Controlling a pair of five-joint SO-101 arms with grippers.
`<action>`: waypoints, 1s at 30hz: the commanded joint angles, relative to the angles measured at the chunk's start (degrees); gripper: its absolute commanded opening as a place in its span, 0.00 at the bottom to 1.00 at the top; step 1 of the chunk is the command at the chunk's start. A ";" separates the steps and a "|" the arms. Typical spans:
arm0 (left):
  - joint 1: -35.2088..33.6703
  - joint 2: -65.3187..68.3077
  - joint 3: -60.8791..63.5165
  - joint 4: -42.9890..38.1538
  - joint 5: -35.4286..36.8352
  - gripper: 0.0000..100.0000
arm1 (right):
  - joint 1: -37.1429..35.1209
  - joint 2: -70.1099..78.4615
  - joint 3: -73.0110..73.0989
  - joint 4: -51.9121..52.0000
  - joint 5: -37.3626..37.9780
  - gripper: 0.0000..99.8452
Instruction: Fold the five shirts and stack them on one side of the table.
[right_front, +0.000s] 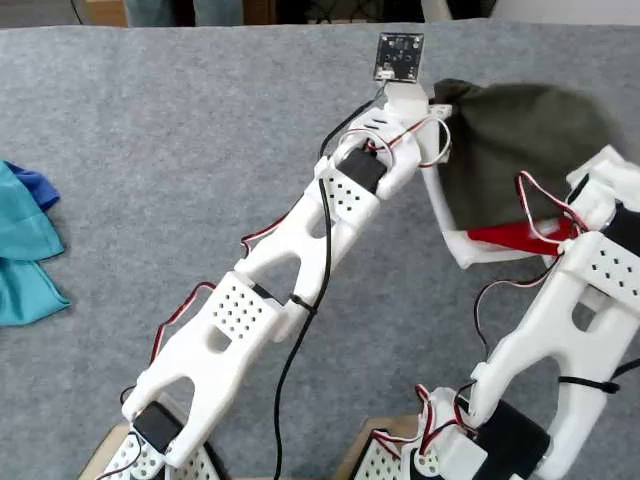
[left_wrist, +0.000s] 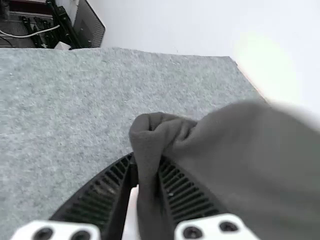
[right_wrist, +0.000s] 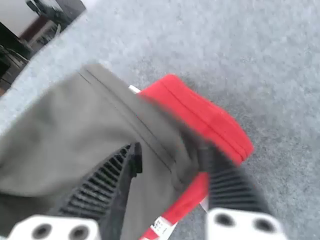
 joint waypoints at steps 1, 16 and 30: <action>0.13 -0.97 -3.21 -0.88 -0.18 0.03 | 0.79 -1.89 0.22 0.26 0.53 0.53; -0.66 -0.18 -3.12 2.37 -0.09 0.06 | 0.62 -2.15 0.48 0.26 0.18 0.40; -2.15 -0.97 -3.82 10.73 5.98 0.19 | 0.53 -1.89 0.66 0.26 0.53 0.38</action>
